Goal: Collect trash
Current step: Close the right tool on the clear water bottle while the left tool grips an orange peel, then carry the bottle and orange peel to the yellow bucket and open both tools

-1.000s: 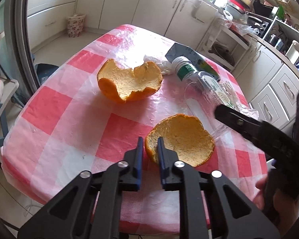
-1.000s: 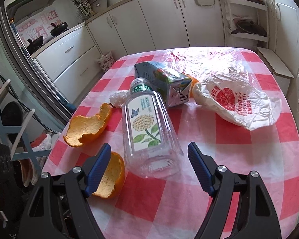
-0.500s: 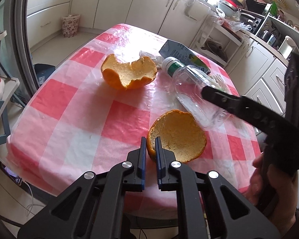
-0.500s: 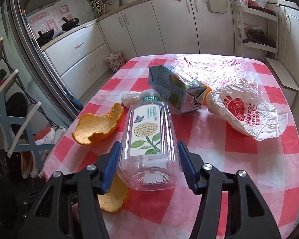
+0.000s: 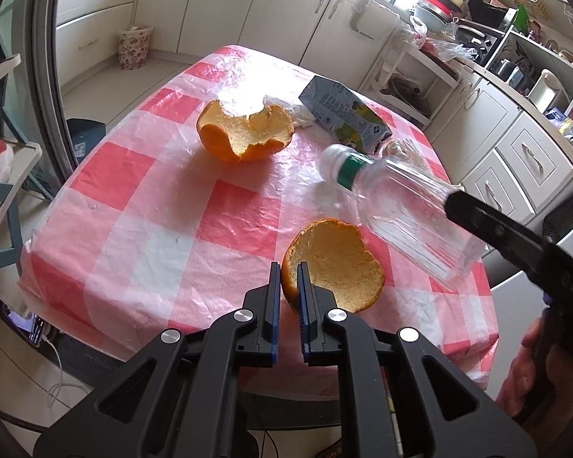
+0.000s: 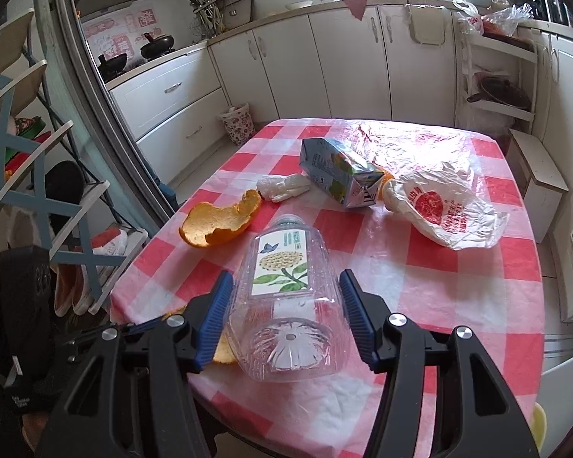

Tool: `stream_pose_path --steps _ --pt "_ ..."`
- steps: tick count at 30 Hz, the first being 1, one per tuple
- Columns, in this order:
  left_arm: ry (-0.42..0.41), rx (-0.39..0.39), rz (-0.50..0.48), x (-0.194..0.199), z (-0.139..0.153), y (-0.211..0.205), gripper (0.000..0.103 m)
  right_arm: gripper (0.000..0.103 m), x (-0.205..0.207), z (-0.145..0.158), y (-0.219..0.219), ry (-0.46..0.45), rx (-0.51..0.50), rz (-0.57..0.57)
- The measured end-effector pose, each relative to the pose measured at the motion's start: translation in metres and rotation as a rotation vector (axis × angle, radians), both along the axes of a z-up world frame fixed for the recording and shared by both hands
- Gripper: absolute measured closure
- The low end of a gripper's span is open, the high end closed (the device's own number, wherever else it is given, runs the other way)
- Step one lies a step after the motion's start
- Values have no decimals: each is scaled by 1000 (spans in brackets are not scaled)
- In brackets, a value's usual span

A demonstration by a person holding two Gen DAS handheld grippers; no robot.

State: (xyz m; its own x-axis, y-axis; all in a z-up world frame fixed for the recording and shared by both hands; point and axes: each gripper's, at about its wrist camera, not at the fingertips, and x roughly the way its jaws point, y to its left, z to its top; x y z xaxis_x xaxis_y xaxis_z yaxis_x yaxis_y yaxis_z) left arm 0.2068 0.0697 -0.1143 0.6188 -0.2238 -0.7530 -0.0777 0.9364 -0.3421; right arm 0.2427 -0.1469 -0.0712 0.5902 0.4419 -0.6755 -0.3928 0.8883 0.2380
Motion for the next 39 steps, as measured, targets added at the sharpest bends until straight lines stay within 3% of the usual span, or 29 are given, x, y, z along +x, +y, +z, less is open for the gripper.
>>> stream_pose_path --steps 4,10,17,23,29,39 --pt "12 -5 4 -1 -3 1 95 47 -8 -7 -6 6 -56 0" --pt "30 -4 1 1 -8 -3 95 47 -5 -38 -13 91 -99 -14" --pt "27 -19 -17 3 -8 -10 95 48 -14 -32 -14 45 -98 -21" --pt "14 -71 -32 -2 0 -12 96 48 -34 -11 -23 -49 -184 -25" --pt "6 -108 -59 -8 7 -20 96 48 -50 -7 -57 -61 -227 -79" --pt "5 -123 -147 -18 16 -62 96 48 -84 -6 -140 -46 -215 -262"
